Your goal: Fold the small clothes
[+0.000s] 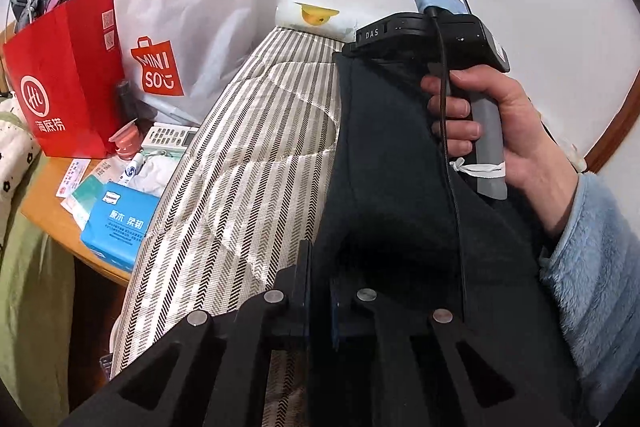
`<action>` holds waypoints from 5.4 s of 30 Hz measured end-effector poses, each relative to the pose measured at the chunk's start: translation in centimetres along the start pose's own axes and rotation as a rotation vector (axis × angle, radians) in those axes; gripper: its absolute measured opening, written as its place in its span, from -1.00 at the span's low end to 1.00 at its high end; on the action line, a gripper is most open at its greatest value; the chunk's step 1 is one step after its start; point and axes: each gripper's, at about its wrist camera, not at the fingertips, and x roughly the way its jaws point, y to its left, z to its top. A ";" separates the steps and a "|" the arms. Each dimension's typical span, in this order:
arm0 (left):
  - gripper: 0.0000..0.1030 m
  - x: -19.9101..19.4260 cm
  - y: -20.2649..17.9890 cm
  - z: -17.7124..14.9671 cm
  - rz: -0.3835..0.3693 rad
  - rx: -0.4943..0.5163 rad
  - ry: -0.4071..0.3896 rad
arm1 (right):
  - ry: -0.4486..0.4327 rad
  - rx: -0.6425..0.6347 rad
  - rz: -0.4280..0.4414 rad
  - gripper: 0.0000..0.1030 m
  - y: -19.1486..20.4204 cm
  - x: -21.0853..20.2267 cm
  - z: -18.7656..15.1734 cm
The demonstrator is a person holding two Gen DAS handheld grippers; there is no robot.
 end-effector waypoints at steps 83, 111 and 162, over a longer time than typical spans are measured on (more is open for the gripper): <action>0.08 -9.5 -9.0 -6.2 -0.065 -0.002 0.018 | -0.028 0.223 -0.433 -0.34 -20.1 -31.5 -28.3; 0.13 -9.0 -19.7 -6.4 -0.121 0.162 0.048 | 0.150 0.430 -0.968 0.43 -33.4 -47.8 -46.9; 0.17 -8.0 -8.3 -6.5 -0.019 0.042 0.040 | -0.071 0.086 -0.361 -0.63 -5.8 -27.3 -17.1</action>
